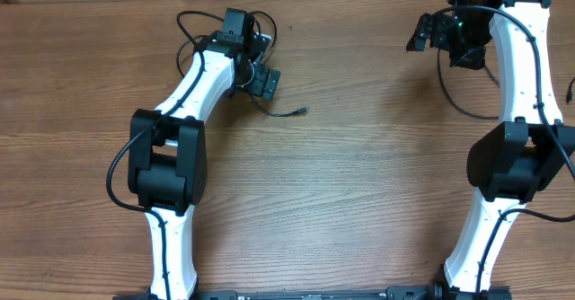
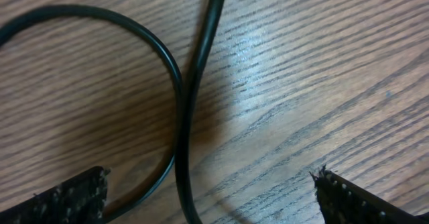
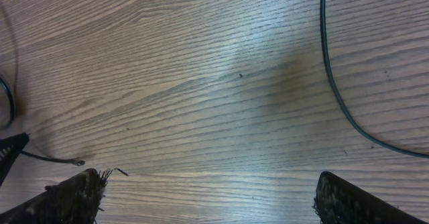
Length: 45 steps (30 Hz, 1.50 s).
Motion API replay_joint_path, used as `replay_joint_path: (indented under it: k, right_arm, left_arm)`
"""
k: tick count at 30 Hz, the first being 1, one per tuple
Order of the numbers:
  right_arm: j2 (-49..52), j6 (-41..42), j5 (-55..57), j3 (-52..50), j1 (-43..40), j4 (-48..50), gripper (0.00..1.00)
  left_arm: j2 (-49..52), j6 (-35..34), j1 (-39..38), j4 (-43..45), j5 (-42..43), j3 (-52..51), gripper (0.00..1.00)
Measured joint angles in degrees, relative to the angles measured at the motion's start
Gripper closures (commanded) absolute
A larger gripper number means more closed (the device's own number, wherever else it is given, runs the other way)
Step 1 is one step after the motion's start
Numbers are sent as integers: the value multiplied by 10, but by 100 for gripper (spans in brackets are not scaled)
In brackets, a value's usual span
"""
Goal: Untangle cables
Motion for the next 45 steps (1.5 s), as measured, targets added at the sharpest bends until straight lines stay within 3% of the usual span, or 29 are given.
replay_joint_path:
  k: [4, 10, 14, 18, 27, 33, 40, 45]
  right_arm:
    - [0, 0, 0, 0, 0, 2, 0]
    - [0, 0, 0, 0, 0, 4, 0]
    - [0, 0, 0, 0, 0, 6, 0]
    - [0, 0, 0, 0, 0, 9, 0]
    - [0, 0, 0, 0, 0, 12, 0]
    - [0, -1, -1, 0, 0, 18, 0]
    - [0, -12, -105, 0, 0, 66, 0]
    - [0, 29, -223, 0, -11, 136, 0]
  left_arm:
    - [6, -5, 0, -1, -2, 0, 55]
    - [6, -21, 0, -2, -2, 0, 96]
    - [7, -28, -5, -18, -1, 15, 96]
    - [18, -29, -18, -64, -1, 104, 96]
    - [24, -74, -35, -102, 4, 482, 96]
    - [23, -93, -60, -103, 12, 646, 96]
    - [23, -104, -89, -109, 75, 758, 96]
    - [3, -106, -92, -117, 132, 768, 96]
